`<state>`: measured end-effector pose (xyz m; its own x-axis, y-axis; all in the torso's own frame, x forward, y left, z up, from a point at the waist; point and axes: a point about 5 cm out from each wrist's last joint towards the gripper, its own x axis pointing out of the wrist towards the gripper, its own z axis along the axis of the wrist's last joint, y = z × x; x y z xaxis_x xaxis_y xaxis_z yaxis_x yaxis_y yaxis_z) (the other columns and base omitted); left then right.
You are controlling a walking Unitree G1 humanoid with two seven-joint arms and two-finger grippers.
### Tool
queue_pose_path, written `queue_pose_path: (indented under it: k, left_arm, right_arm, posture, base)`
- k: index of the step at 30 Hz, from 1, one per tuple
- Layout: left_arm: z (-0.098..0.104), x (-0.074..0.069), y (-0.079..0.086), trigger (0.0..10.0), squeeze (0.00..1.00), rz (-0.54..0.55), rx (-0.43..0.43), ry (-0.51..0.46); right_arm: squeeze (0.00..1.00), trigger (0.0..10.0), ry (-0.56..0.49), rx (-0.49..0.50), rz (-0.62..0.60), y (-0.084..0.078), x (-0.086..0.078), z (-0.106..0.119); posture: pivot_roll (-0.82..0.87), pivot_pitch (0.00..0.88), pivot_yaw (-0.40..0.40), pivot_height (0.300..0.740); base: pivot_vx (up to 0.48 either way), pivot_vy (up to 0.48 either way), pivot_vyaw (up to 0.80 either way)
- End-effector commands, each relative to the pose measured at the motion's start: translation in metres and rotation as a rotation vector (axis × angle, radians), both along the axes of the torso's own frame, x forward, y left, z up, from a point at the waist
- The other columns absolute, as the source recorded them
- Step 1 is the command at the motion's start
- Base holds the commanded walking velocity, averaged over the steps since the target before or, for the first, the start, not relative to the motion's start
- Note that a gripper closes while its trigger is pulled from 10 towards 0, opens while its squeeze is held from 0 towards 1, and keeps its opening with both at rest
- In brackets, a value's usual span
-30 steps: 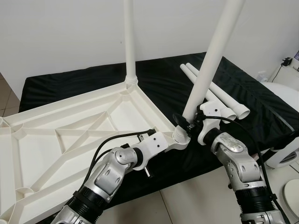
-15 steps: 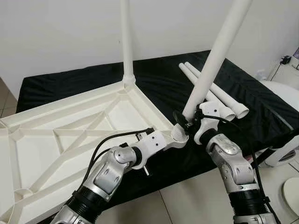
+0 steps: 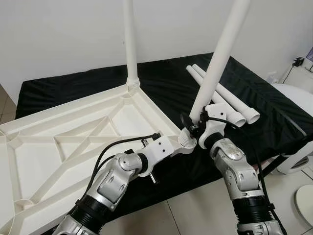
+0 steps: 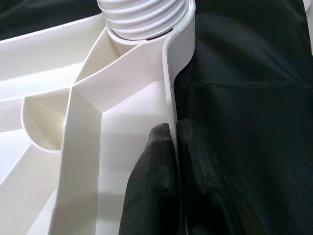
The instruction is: Building children table
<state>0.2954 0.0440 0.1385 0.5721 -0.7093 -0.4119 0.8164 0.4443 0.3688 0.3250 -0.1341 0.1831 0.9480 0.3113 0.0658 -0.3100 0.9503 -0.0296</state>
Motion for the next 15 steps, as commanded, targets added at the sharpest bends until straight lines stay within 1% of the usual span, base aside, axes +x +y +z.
queue_pose_path:
  k: [1,5,7,15]
  left_arm:
    - [-0.0028,-0.0002,0.0017,10.0,0.0,0.026,0.023,-0.015]
    - [-0.0023,-0.0002,0.0014,10.0,0.0,0.027,0.02,-0.015]
    - [-0.0022,0.0,0.0014,10.0,0.0,0.028,0.02,-0.016]
    - [-0.0014,0.0006,0.002,10.0,0.0,0.032,0.016,-0.015]
  right_arm:
    - [0.0,10.0,0.117,-0.043,-0.087,-0.0087,0.0008,-0.0263]
    - [0.0,10.0,0.102,-0.044,-0.095,-0.0046,0.0005,-0.0247]
    - [0.0,10.0,0.086,-0.066,-0.091,-0.0022,-0.0002,-0.0237]
    - [0.0,10.0,0.062,-0.092,-0.096,-0.0022,-0.0029,-0.0242]
  posture:
    - [-0.12,0.091,0.026,0.74]
    - [-0.12,0.091,0.025,0.74]
    - [-0.12,0.091,0.025,0.74]
    - [-0.12,0.092,0.023,0.74]
  base:
    - [0.0,0.0,0.0]
    - [0.0,0.0,0.0]
    - [0.0,0.0,0.0]
    - [0.0,0.0,0.0]
